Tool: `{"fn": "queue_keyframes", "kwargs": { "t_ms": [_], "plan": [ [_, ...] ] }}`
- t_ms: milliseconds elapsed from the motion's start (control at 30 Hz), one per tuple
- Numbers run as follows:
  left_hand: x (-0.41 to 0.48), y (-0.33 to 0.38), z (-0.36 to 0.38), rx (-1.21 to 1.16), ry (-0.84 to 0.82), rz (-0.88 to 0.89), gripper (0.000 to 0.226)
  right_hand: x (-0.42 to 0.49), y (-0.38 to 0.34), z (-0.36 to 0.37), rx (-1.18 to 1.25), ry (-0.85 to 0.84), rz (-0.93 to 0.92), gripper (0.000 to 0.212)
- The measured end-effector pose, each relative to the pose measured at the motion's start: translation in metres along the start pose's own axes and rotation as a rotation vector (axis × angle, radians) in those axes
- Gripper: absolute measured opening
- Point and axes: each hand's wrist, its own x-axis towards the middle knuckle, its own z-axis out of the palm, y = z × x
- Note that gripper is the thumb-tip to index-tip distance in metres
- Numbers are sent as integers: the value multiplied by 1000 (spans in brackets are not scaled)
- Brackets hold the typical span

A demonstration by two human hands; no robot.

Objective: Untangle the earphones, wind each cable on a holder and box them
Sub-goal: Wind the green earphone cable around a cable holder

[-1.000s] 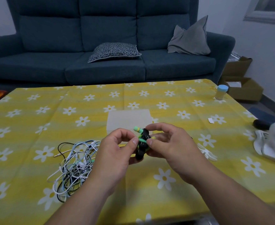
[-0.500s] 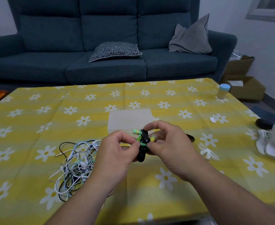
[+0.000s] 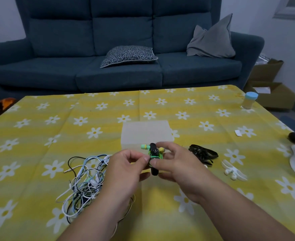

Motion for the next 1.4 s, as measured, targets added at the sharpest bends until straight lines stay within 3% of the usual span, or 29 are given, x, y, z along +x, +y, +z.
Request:
{"fn": "queue_keyframes", "kwargs": {
  "t_ms": [100,233,300,400,533,700,967,1100,1400],
  "plan": [
    [14,-7,-4,250,23,49,20,15,5,1,-36,50,105,46],
    [35,-10,-20,594,242,307,10,31,2,-11,-213,234,143,48],
    [45,-11,-28,727,292,420,20,36,0,-16,-214,313,115,49],
    [53,-17,-31,885,176,532,45,46,-3,-20,-148,472,57,47],
    [55,-24,-20,988,70,612,52,55,-1,-23,-119,565,31,40],
    [63,-30,1,1235,64,721,49,55,-1,-22,-119,508,14,38],
    [80,-14,27,1792,-88,608,65,48,8,-17,-184,374,-1,35],
    [85,-13,30,1968,-92,723,61,46,11,-16,-251,317,-20,30],
    [83,0,29,2096,-294,746,56,45,10,-13,-246,297,-35,30]
  ]
}}
